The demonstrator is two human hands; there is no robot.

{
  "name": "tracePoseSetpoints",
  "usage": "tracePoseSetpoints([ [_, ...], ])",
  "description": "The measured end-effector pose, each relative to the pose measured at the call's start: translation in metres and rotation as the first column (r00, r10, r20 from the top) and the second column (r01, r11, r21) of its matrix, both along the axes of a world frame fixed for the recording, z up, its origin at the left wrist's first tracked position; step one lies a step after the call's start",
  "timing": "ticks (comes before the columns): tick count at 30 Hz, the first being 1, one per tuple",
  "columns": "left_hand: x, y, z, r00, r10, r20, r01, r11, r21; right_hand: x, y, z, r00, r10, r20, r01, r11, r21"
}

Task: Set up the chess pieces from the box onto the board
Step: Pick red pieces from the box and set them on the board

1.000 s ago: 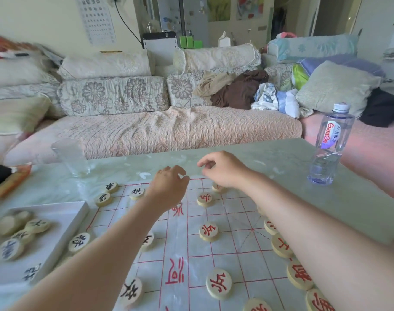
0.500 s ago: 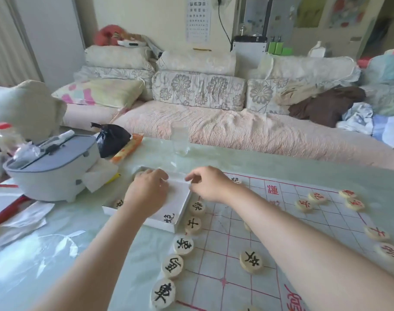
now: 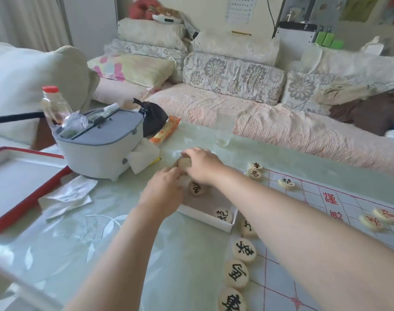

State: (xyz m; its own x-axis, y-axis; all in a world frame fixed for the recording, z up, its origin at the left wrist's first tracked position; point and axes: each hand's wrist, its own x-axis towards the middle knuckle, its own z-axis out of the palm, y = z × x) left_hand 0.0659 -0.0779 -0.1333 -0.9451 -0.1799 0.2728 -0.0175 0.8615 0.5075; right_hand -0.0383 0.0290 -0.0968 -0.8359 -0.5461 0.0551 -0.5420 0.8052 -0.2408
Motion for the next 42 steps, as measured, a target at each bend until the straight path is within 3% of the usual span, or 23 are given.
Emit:
tracePoseSetpoints([
  [4,-0.004,-0.004,0.001,1.000,0.007,-0.018,-0.004,0.993,0.121,-0.012,-0.016,0.000,1.000,-0.010,-0.013,0.012,0.988,0.155],
  [11,-0.007,-0.013,0.005,0.995,0.052,-0.087,-0.029,0.967,0.252,-0.009,-0.007,0.000,0.999,0.041,-0.014,-0.038,0.986,0.159],
  [16,-0.004,-0.010,0.010,0.999,0.032,-0.023,-0.027,0.977,0.211,-0.006,0.004,-0.003,0.979,0.102,0.178,-0.115,0.991,0.063],
  [20,-0.001,-0.003,0.010,1.000,-0.021,0.003,0.020,0.990,0.142,0.001,0.009,0.003,0.962,0.093,0.256,-0.066,0.991,-0.113],
  [27,0.000,-0.001,0.008,0.999,0.030,0.013,-0.033,0.946,0.324,-0.003,0.000,-0.007,0.858,0.102,0.503,0.131,0.904,-0.408],
  [31,-0.001,-0.009,0.013,0.992,0.123,-0.016,-0.112,0.946,0.305,-0.006,-0.009,-0.008,0.871,0.115,0.478,0.141,0.872,-0.468],
  [33,-0.002,-0.014,0.016,0.983,0.184,-0.026,-0.169,0.945,0.281,-0.012,-0.009,-0.009,0.932,0.018,0.361,0.145,0.896,-0.419],
  [36,-0.002,-0.021,0.018,0.979,0.204,-0.021,-0.192,0.949,0.252,-0.020,-0.006,-0.014,0.990,-0.081,0.119,0.103,0.976,-0.192],
  [42,-0.002,-0.026,0.016,0.983,0.186,-0.008,-0.178,0.951,0.255,-0.020,-0.017,-0.016,0.998,-0.058,-0.016,0.060,0.987,0.149],
])
